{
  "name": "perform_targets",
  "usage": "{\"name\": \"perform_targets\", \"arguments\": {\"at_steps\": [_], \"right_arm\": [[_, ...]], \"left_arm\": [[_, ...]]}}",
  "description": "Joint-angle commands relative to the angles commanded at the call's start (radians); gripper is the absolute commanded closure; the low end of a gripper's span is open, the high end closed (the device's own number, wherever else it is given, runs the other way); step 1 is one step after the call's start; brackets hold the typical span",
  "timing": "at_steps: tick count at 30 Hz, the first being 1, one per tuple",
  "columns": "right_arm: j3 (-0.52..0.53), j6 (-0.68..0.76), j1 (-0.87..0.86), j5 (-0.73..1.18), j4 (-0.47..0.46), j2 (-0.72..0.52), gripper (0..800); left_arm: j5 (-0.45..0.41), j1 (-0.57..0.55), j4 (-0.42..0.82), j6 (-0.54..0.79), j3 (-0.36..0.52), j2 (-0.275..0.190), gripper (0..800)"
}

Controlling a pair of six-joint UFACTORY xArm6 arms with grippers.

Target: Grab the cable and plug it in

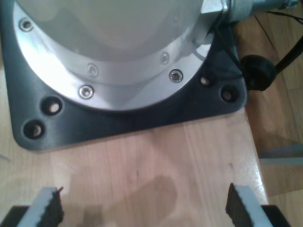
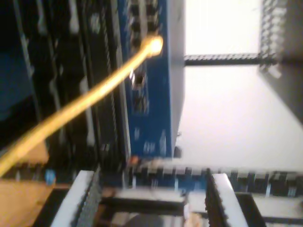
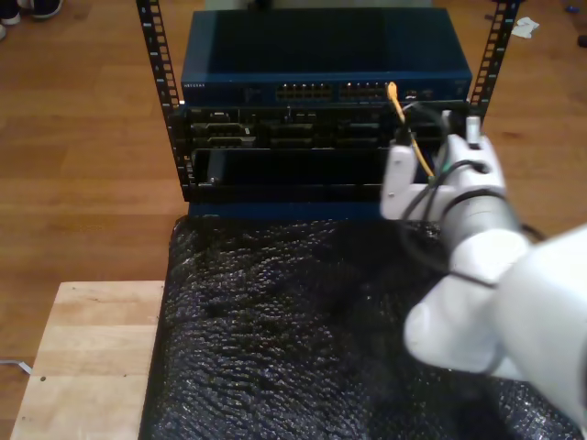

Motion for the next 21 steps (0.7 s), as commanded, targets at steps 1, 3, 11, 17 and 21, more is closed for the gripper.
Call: {"name": "perform_targets", "arguments": {"at_steps": [1,3,11,17,21], "right_arm": [[0.012,0.000,-0.017,0.026,-0.011,-0.025,245],[0.028,-0.009,-0.052,0.098,-0.048,-0.077,224],[0.046,-0.069,-0.226,0.454,-0.141,-0.270,191],[0.029,-0.213,-0.390,0.723,-0.158,-0.361,166],[0.005,-0.333,-0.506,0.893,-0.158,-0.397,151]], "left_arm": [[0.000,0.000,0.000,0.000,0.000,0.000,0],[0.000,0.000,0.000,0.000,0.000,0.000,0],[0.000,0.000,0.000,0.000,0.000,0.000,0],[0.000,0.000,0.000,0.000,0.000,0.000,0],[0.000,0.000,0.000,0.000,0.000,0.000,0]]}}
